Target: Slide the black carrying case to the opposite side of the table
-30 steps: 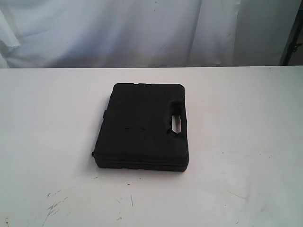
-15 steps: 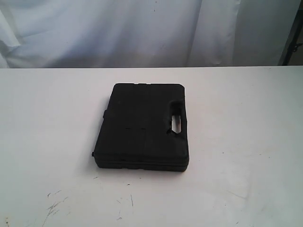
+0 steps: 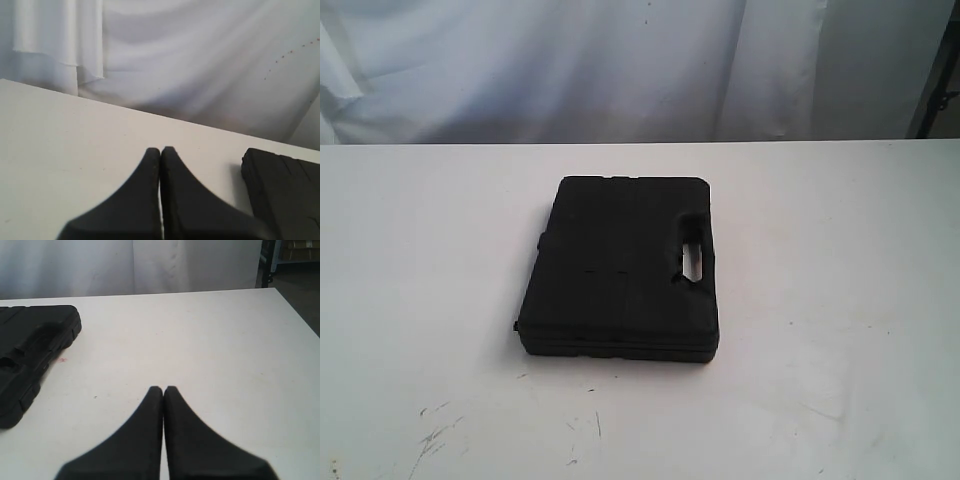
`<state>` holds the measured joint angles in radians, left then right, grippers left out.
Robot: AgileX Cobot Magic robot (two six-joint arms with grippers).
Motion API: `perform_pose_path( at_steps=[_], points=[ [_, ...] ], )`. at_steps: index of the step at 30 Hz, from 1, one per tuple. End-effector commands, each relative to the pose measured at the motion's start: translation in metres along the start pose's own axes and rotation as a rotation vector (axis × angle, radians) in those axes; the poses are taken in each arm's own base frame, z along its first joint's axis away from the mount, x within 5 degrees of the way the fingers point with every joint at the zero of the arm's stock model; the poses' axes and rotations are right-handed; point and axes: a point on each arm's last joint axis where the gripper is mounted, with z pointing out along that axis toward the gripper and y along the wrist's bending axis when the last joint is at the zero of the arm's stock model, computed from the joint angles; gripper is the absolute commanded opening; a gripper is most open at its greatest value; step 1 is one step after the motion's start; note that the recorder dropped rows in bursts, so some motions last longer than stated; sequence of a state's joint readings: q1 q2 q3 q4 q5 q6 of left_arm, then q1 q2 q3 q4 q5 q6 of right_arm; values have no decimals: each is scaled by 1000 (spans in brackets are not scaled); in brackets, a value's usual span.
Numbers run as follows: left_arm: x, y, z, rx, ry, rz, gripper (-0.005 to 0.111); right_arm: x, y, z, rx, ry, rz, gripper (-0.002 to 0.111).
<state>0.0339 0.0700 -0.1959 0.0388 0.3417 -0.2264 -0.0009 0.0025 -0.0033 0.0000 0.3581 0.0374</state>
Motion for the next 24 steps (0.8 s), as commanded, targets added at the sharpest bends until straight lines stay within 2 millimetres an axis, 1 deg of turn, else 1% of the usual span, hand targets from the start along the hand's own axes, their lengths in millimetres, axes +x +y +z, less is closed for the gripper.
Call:
perform_pose_path(
  at_steps=[1,3,5,9,12,24],
  points=[
    [22,4,1,9,-10,59,0,0,0,0,7,-12,1,0],
    [34,6,5,3,23,109,0,0,0,0,7,-12,1,0],
    [43,7,7,0,48,119,0,0,0,0,7,-12,1,0],
    [47,5,7,55,69,138,0,0,0,0,7,-12,1,0],
    [58,6,10,71,104,162,0,0,0,0,7,-12,1,0],
    [58,6,10,73,107,159,0,0,0,0,7,-12,1,0]
  ],
)
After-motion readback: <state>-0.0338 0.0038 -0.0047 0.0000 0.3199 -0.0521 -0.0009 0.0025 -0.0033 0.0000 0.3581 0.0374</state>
